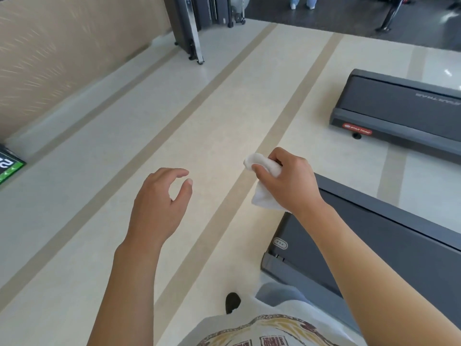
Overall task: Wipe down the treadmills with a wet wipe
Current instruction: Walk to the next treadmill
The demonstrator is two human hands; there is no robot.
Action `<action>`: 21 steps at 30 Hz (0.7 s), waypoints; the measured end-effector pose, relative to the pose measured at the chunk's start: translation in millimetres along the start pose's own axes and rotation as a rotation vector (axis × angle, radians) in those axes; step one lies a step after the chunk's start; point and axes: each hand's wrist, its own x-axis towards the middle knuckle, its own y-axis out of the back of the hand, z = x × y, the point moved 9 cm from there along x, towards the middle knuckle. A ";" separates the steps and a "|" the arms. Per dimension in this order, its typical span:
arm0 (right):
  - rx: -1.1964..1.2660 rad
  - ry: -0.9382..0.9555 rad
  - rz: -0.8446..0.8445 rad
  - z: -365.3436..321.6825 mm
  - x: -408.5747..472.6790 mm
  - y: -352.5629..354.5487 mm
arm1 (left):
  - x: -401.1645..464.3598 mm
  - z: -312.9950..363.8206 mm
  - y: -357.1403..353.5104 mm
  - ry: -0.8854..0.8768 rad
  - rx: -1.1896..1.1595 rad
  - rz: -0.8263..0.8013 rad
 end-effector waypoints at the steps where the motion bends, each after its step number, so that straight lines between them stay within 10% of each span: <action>1: -0.010 0.002 0.003 -5.5 4.0 -4.1 | 2.0 -8.7 2.8 0.008 -0.009 0.005; 21: 0.018 -0.102 0.149 38.7 204.5 7.8 | 231.2 16.1 -72.9 -0.144 -0.019 -0.100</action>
